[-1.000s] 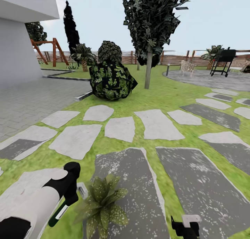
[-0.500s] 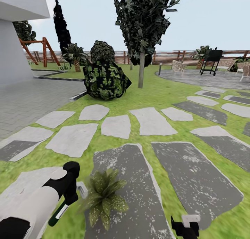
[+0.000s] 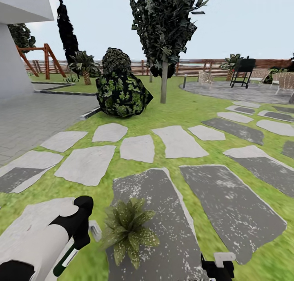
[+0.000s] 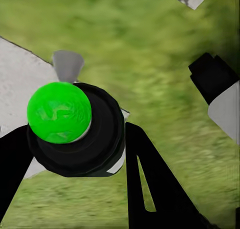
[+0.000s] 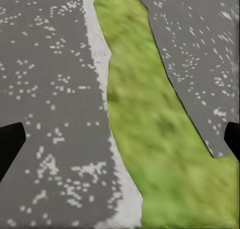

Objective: Pick up the pesticide atomizer in the garden and spray insectifuge to fully cover both potted plants in the garden.

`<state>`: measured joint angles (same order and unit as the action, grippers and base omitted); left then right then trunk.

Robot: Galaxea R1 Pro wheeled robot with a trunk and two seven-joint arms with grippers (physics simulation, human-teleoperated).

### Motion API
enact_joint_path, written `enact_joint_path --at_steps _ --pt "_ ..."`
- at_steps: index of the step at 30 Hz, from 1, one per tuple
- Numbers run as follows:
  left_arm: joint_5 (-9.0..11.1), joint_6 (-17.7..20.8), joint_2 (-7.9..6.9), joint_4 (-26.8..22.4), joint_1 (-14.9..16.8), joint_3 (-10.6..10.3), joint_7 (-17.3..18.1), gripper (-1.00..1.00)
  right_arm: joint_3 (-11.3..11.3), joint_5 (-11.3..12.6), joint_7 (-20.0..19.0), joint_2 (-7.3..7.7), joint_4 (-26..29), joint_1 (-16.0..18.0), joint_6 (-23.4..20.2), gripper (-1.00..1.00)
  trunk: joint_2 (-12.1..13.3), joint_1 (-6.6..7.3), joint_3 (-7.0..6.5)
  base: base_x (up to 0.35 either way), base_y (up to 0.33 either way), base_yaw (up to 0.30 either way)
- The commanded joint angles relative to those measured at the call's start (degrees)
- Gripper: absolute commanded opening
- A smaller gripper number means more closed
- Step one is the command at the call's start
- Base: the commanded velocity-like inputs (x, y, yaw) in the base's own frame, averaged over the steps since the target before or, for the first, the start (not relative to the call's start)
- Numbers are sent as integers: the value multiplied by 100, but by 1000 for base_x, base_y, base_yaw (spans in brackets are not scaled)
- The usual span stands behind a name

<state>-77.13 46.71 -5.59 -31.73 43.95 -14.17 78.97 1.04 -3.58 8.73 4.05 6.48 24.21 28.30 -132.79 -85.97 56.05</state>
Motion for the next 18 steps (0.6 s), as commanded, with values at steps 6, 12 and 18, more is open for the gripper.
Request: enact_joint_path --at_steps 6,12,18 --pt "-12 90 -3 9 -55 -9 -94 -100 11 -45 41 6 -9 5 9 100 -2 1 5 0 1 -86" --pt "-8 97 -23 92 -78 1 -109 -100 10 -47 41 8 -8 5 9 100 -2 1 5 0 0 -1" --pt "130 101 -24 122 -301 76 -351 -100 10 -47 41 8 -9 5 9 100 -2 1 5 0 0 0"
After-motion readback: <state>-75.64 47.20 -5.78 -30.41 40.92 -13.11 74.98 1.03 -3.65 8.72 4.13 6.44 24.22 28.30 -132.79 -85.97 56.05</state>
